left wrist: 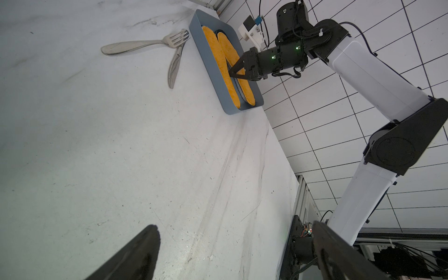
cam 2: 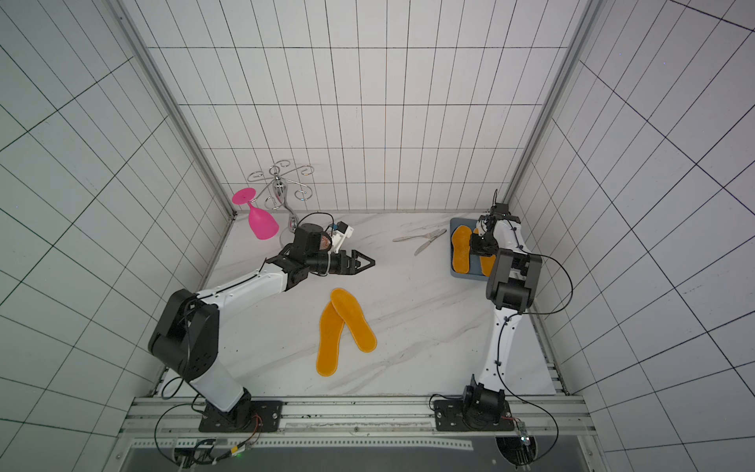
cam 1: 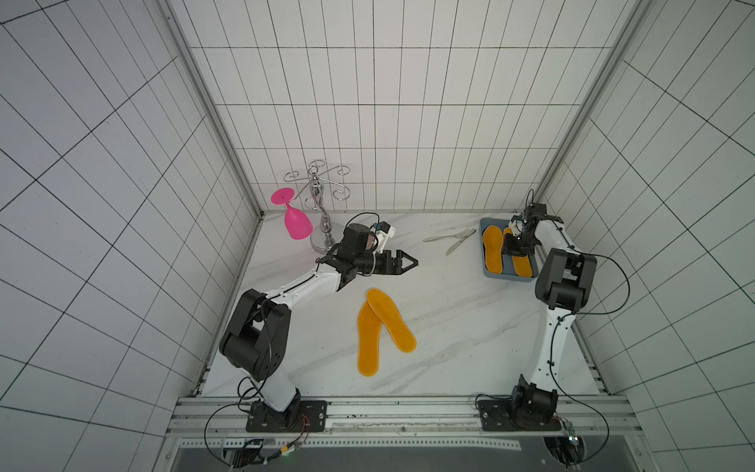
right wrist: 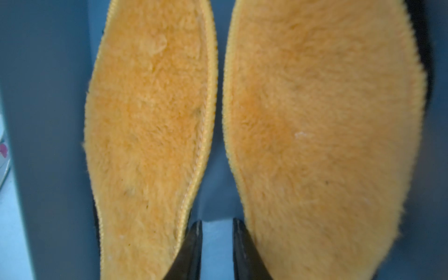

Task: Put the insoles into the storage box
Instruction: Place the insole in the storage box, then move the insole to the center of the board.

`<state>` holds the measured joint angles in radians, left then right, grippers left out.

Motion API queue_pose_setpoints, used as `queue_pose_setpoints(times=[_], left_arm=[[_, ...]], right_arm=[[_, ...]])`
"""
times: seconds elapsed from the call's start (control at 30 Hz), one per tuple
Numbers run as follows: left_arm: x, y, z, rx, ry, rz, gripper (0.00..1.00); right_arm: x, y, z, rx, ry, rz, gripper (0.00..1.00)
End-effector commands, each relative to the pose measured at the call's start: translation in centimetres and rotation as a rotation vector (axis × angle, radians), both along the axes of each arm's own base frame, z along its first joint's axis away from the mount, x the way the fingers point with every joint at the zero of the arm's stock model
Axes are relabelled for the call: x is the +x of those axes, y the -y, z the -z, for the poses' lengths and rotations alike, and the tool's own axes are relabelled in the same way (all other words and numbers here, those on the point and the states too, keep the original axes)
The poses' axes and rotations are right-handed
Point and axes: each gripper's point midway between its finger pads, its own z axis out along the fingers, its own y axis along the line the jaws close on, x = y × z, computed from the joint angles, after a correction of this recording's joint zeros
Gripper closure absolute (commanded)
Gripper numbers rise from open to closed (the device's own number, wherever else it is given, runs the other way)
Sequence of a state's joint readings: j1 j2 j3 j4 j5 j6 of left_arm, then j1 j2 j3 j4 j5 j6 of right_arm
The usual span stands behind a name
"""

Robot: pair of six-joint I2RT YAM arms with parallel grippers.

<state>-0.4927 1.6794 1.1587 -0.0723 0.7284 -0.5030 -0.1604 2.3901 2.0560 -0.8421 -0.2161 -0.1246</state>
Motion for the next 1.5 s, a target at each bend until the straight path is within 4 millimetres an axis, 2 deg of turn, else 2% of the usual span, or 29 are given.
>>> queue_pose_setpoints(times=[0.0,0.2,0.3,0.53,0.7,0.87,1.03,1.23,1.47], left_arm=[[-0.1,-0.3,-0.3,0.009,0.029,-0.001,0.01],[-0.1,-0.3,-0.3,0.01,0.029,-0.002,0.01],[-0.1,-0.3,-0.5,0.011,0.032,-0.003,0.01],[-0.2,-0.7,-1.0,0.032,0.052,-0.013,0.01],[-0.4,-1.6,-1.6,0.086,0.06,-0.038,0.01],[-1.3,-3.7,-0.7,0.179,0.021,-0.097,0.01],[-2.6,-6.0,0.2,0.244,-0.02,-0.175,0.01],[-4.2,-8.7,1.8,0.323,-0.08,-0.255,0.02],[-5.8,-11.2,3.5,0.384,-0.135,-0.327,0.02]], right_arm=[[0.7,0.2,-0.4,-0.017,0.005,0.008,0.74],[1.2,0.0,-1.3,0.006,0.029,0.005,0.74],[1.5,-0.6,-2.6,0.033,0.059,-0.001,0.74],[1.8,-1.2,-8.0,0.063,0.167,0.001,0.74],[0.6,-3.3,-12.0,0.14,0.246,-0.007,0.7],[-2.4,-6.7,-15.0,0.226,0.313,-0.038,0.61],[-6.7,-10.7,-16.6,0.351,0.347,-0.062,0.46],[-11.4,-13.9,-16.9,0.397,0.333,-0.102,0.34],[-15.5,-16.9,-16.1,0.441,0.305,-0.118,0.28]])
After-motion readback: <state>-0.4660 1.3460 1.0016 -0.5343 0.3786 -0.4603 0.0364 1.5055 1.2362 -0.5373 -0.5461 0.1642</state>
